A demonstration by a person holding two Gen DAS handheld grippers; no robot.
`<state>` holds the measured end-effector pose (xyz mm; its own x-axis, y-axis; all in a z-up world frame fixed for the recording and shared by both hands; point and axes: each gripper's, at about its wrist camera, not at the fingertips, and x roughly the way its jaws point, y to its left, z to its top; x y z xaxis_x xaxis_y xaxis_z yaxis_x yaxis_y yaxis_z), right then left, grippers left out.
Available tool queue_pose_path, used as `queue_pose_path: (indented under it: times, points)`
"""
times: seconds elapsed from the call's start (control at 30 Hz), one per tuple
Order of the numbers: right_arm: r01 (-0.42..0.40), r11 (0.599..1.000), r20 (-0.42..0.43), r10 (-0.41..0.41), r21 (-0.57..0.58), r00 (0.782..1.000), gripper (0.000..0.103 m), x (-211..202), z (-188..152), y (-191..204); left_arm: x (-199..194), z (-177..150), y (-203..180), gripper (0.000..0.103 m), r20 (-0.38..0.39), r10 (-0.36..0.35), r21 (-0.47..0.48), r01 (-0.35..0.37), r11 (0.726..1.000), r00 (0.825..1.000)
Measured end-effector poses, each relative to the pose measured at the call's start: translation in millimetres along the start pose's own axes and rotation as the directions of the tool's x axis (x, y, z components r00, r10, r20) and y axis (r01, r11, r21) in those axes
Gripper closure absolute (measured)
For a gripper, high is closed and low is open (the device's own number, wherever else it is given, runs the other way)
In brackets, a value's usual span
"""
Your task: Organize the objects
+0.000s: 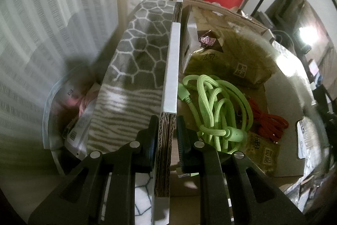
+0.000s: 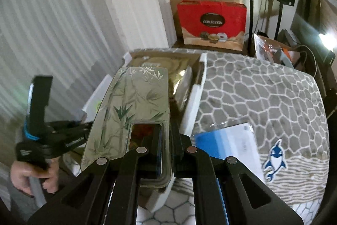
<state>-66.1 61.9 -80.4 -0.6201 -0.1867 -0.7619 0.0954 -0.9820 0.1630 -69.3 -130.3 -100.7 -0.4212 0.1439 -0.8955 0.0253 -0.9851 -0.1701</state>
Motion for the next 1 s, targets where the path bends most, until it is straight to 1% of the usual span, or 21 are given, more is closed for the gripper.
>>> queue_pose_path:
  times: [0.1, 0.23, 0.3, 0.33, 0.4, 0.47, 0.53, 0.63, 0.67, 0.8, 0.87, 1.0]
  points:
    - [0.023, 0.999, -0.021, -0.023, -0.025, 1.000, 0.097, 12, -7, 5, 0, 0, 0, 0.089, 0.000, -0.002, -0.001, 0.002, 1.000, 1.000]
    - [0.052, 0.998, -0.051, -0.053, -0.025, 0.997, 0.095, 20, -13, 9, 0, 0, -1, 0.089, 0.002, -0.003, -0.002, 0.003, 1.000, 1.000]
    - [0.050, 0.998, -0.067, -0.052, -0.032, 0.996, 0.095, 22, -15, 12, 0, 0, -1, 0.089, 0.001, -0.004, -0.001, 0.004, 1.000, 1.000]
    - [0.046, 0.998, -0.078, -0.049, -0.041, 0.996, 0.091, 23, -16, 15, 0, 0, -1, 0.089, 0.001, -0.004, -0.001, 0.004, 1.000, 1.000]
    - [0.042, 0.997, -0.094, -0.047, -0.059, 0.994, 0.089, 23, -17, 19, 0, 0, -1, 0.089, 0.000, -0.003, -0.001, 0.003, 1.000, 1.000]
    - [0.047, 0.996, -0.089, -0.054, -0.077, 0.995, 0.086, 22, -16, 21, 0, 0, -1, 0.089, 0.001, -0.003, -0.001, 0.003, 1.000, 1.000]
    - [0.025, 0.998, -0.104, -0.032, -0.061, 0.994, 0.086, 24, -14, 18, 0, 0, -1, 0.089, 0.002, -0.005, -0.002, 0.005, 1.000, 1.000]
    - [-0.020, 1.000, -0.115, 0.018, -0.014, 0.993, 0.086, 24, -9, 9, 0, 0, -1, 0.089, 0.002, -0.007, -0.002, 0.007, 1.000, 1.000]
    - [-0.023, 1.000, -0.115, 0.023, -0.004, 0.993, 0.089, 24, -7, 7, 0, -1, -1, 0.089, 0.002, -0.006, -0.002, 0.007, 1.000, 1.000]
    - [-0.043, 0.999, -0.117, 0.046, 0.028, 0.992, 0.092, 25, -5, 1, 0, 0, -1, 0.089, 0.004, -0.008, -0.003, 0.008, 1.000, 1.000]
    - [-0.043, 0.999, -0.118, 0.045, 0.024, 0.992, 0.092, 26, -6, 3, 0, 0, -1, 0.089, 0.002, -0.007, -0.002, 0.007, 1.000, 1.000]
    - [-0.026, 0.999, -0.101, 0.024, -0.022, 0.995, 0.091, 28, -6, 11, 0, 0, -1, 0.088, 0.003, -0.009, -0.003, 0.009, 1.000, 1.000]
